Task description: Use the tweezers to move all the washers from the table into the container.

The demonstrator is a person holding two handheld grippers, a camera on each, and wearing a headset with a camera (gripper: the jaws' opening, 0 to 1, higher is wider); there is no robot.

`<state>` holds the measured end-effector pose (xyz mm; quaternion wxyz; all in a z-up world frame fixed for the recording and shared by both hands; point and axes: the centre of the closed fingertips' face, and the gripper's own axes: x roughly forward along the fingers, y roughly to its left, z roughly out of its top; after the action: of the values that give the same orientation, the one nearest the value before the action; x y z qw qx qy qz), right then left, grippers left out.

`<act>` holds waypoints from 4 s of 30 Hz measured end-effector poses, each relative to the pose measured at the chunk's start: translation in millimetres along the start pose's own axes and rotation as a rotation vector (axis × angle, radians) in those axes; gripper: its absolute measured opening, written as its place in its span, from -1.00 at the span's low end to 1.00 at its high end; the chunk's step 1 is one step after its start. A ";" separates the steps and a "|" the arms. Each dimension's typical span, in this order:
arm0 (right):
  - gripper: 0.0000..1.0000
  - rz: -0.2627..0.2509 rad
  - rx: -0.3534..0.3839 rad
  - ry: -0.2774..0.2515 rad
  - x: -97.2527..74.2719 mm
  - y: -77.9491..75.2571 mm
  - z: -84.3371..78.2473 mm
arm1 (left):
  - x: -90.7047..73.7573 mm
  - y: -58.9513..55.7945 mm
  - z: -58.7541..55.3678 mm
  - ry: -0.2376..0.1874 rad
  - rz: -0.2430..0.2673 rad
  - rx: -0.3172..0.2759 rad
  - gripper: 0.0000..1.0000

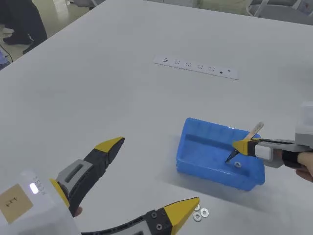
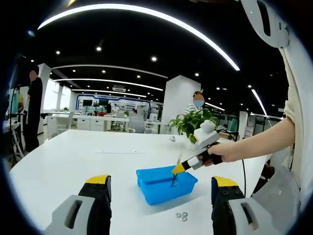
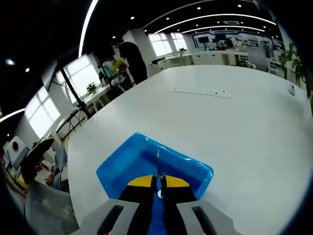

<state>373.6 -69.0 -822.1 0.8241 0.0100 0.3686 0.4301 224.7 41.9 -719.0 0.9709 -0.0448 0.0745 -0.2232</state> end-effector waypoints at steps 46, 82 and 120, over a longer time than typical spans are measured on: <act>-0.94 0.142 0.014 -0.097 -27.8 89.7 -40.4 | 0.0 -0.6 -2.8 0.007 -0.015 0.012 0.72; -0.94 0.217 -0.551 0.156 -15.8 127.4 -81.6 | 1.7 -5.8 -3.9 0.016 -0.029 0.021 0.70; -0.94 0.225 -0.363 0.116 -21.2 121.6 -81.1 | 1.6 -5.6 -4.0 0.014 -0.034 0.025 0.70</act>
<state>230.7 -32.0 -827.9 0.7367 -0.1223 0.3284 0.5784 223.1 36.0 -722.5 0.9669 -0.0322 0.0779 -0.2408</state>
